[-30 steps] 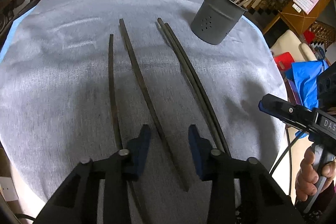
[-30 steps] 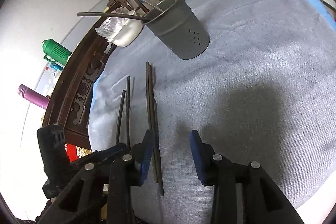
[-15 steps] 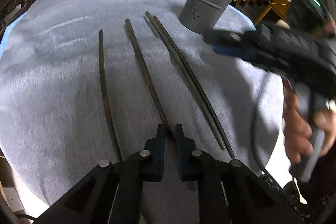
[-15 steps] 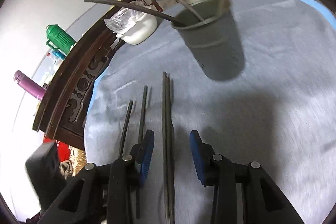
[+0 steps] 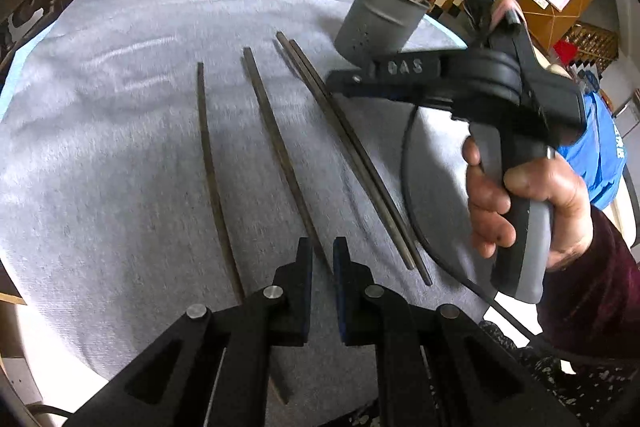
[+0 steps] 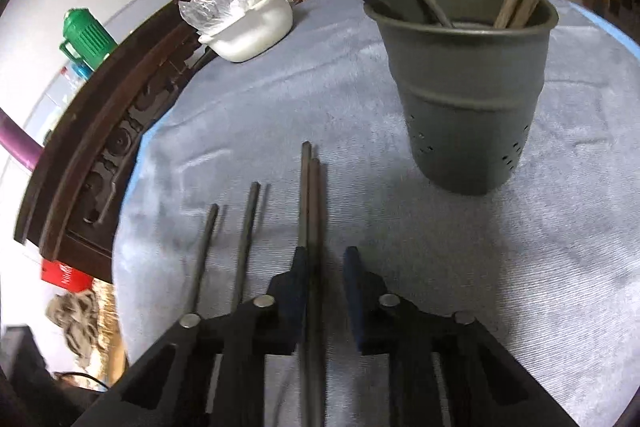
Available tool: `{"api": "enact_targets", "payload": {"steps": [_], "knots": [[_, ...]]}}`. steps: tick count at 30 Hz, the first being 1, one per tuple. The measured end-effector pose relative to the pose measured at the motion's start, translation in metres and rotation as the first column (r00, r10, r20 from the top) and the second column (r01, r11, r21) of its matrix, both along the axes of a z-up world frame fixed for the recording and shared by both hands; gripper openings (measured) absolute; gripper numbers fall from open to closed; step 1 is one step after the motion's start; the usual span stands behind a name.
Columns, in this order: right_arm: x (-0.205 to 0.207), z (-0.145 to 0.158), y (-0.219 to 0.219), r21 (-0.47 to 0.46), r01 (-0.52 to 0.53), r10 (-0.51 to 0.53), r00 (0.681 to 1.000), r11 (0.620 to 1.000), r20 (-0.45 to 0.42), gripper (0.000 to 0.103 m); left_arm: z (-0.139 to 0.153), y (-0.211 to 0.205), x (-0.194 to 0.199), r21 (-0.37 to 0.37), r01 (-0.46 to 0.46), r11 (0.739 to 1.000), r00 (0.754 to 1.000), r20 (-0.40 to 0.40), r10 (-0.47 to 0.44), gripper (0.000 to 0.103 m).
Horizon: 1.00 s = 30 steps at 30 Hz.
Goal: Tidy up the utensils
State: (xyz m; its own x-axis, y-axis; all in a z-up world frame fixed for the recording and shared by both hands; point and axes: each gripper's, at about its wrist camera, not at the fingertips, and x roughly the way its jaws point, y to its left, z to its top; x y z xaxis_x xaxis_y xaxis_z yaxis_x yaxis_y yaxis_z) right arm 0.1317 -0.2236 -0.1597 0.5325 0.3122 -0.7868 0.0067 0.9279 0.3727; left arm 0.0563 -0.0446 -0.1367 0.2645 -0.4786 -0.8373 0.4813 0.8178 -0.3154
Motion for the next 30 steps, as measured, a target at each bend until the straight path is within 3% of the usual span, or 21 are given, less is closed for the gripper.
{"api": "enact_targets", "payload": {"steps": [3,7,11,16,23,30], "knots": [[-0.003,0.001,-0.009,-0.038,0.045,-0.045,0.999,0.998,-0.008,0.016,0.004,0.009,0.003,-0.006,-0.019,1.0,1.0,0.003,0.019,0.01],[-0.008,0.005,-0.021,0.064,0.046,-0.046,0.999,0.997,0.008,0.017,0.006,0.014,0.01,-0.006,-0.041,0.999,0.999,0.002,0.041,0.01],[-0.002,0.007,-0.01,0.093,0.004,-0.006,1.0,0.996,0.029,0.019,0.009,0.017,0.004,-0.014,-0.051,0.999,0.999,0.006,0.051,0.01],[0.008,-0.003,0.012,0.033,-0.034,0.033,0.999,0.999,0.007,0.019,0.009,0.018,0.003,-0.005,-0.058,0.998,0.998,0.004,0.058,0.011],[0.003,-0.004,0.001,-0.03,0.021,-0.021,1.0,0.999,0.001,0.018,0.009,0.03,0.004,-0.007,-0.085,0.996,0.996,-0.003,0.085,0.012],[-0.009,0.002,-0.029,0.072,0.074,-0.075,0.997,0.995,0.006,0.018,0.009,0.031,0.009,-0.009,-0.085,0.996,0.996,-0.009,0.085,0.017]]}}
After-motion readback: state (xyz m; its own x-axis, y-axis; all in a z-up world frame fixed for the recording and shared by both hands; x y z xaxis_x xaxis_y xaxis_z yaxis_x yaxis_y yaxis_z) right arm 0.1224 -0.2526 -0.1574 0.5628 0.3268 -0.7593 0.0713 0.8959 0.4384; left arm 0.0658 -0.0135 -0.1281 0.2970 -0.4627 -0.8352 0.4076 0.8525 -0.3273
